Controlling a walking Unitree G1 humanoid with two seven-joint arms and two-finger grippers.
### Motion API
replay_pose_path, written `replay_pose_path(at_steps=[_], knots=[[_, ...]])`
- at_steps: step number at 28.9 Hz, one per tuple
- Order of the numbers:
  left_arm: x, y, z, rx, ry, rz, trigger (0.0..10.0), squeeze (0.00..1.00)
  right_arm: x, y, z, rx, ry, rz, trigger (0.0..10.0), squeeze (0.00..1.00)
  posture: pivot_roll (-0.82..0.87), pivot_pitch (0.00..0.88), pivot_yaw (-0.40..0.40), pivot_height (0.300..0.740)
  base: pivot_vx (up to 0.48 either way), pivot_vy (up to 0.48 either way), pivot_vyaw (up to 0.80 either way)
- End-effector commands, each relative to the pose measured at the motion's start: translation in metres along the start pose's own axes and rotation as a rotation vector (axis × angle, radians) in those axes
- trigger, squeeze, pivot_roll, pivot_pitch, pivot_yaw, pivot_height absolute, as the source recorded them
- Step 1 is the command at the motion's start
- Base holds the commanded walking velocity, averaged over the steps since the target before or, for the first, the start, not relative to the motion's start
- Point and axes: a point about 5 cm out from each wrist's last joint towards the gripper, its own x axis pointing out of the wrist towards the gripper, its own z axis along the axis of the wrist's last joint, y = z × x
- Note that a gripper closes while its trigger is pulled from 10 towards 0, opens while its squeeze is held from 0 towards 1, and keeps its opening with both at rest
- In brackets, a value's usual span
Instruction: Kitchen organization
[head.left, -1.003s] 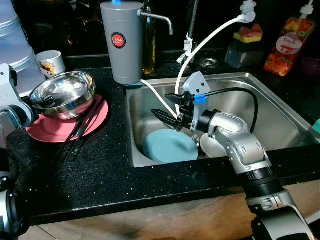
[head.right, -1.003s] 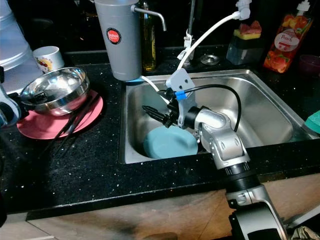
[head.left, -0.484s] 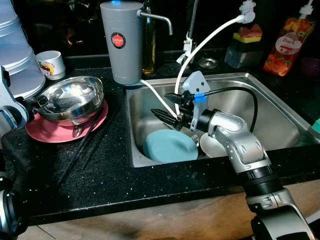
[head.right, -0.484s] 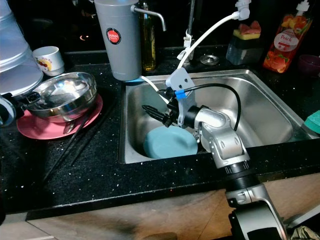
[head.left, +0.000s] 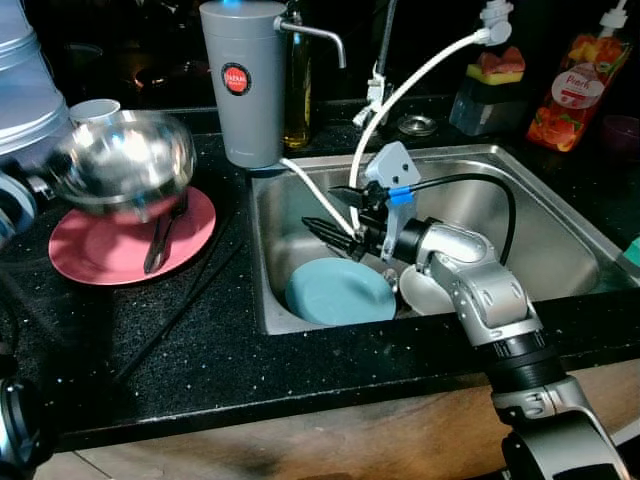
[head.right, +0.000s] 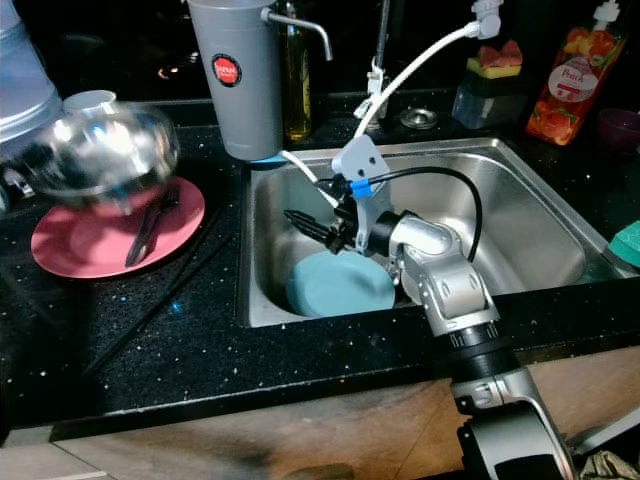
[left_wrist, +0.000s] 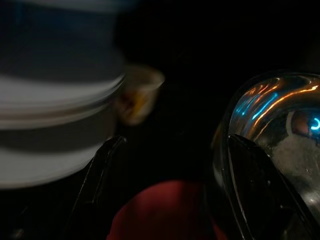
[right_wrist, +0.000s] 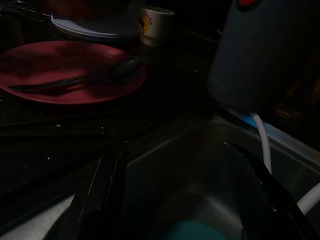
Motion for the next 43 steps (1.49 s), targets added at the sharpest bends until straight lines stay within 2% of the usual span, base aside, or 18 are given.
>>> replay_pose_path(at_steps=[1,4,5,7,8,9,10,14,15,19,23,24,28,32,38,43], knots=[[0.000,-0.014,0.009,-0.030,-0.062,-0.078,0.0,0.00,0.000,-0.003,0.005,-0.012,-0.018,-0.014,10.0,0.00,0.02,0.006,-0.024,0.740,0.000,0.000,0.00],[-0.002,-0.048,0.009,-0.020,-0.125,-0.259,0.0,0.00,0.001,-0.008,0.013,0.002,-0.070,-0.077,10.0,0.00,0.02,0.005,-0.023,0.740,0.000,0.000,0.00],[-0.002,-0.059,0.001,0.040,-0.122,-0.301,0.0,0.00,0.002,-0.013,0.019,0.029,-0.107,-0.138,10.0,0.00,0.02,0.006,-0.017,0.740,0.000,0.000,0.00],[-0.001,-0.071,-0.011,0.181,-0.130,-0.319,0.0,0.00,0.002,-0.022,0.028,0.100,-0.169,-0.248,10.0,0.00,0.02,0.006,-0.013,0.740,0.000,0.000,0.00],[-0.001,-0.076,-0.015,0.206,-0.136,-0.327,0.0,0.00,0.001,-0.026,0.032,0.142,-0.195,-0.292,10.0,0.00,0.02,0.005,-0.008,0.740,0.000,0.000,0.00],[-0.001,-0.076,-0.015,0.206,-0.136,-0.327,0.0,0.00,0.001,-0.026,0.032,0.142,-0.195,-0.292,10.0,0.00,0.02,0.005,-0.008,0.740,0.000,0.000,0.00],[0.000,-0.083,-0.019,0.241,-0.156,-0.331,0.0,0.00,-0.001,-0.028,0.037,0.202,-0.233,-0.330,10.0,1.00,0.02,0.006,-0.005,0.740,0.000,0.000,0.00],[0.000,-0.088,-0.022,0.271,-0.175,-0.341,0.0,0.00,-0.002,-0.027,0.041,0.234,-0.257,-0.332,10.0,1.00,0.02,0.005,0.000,0.740,0.000,0.000,0.00],[0.000,-0.096,-0.026,0.287,-0.180,-0.363,0.0,0.00,-0.001,-0.022,0.045,0.259,-0.268,-0.309,10.0,1.00,0.02,0.004,0.007,0.740,0.000,0.000,0.00],[0.000,-0.102,-0.030,0.305,-0.177,-0.380,0.0,0.00,0.000,-0.016,0.047,0.276,-0.270,-0.282,10.0,1.00,0.01,0.003,0.011,0.740,0.000,0.000,0.00],[-0.001,-0.109,-0.033,0.328,-0.201,-0.405,0.0,0.00,0.004,-0.006,0.045,0.289,-0.221,-0.244,10.0,1.00,0.01,0.000,0.014,0.740,0.000,0.000,0.00],[-0.002,-0.110,-0.032,0.344,-0.211,-0.412,0.0,0.00,0.004,-0.005,0.044,0.317,-0.212,-0.236,10.0,0.00,0.01,0.000,0.014,0.740,0.000,0.000,0.00],[-0.002,-0.113,-0.032,0.359,-0.223,-0.424,0.0,0.00,0.006,0.000,0.044,0.351,-0.191,-0.211,10.0,0.00,0.01,0.000,0.014,0.740,0.000,0.000,0.00],[-0.003,-0.115,-0.031,0.363,-0.246,-0.428,0.0,0.00,0.007,0.003,0.038,0.328,-0.125,-0.215,10.0,0.00,0.01,0.000,0.014,0.740,0.000,0.000,0.00],[-0.004,-0.116,-0.028,0.371,-0.286,-0.432,0.0,0.00,0.004,-0.008,0.029,0.361,-0.038,-0.328,10.0,0.00,0.01,0.000,0.011,0.740,0.000,0.000,0.00],[-0.005,-0.118,-0.025,0.360,-0.314,-0.440,0.0,0.00,0.003,-0.013,0.025,0.371,-0.010,-0.380,10.0,0.00,0.01,0.000,0.010,0.740,0.000,0.000,0.00]])
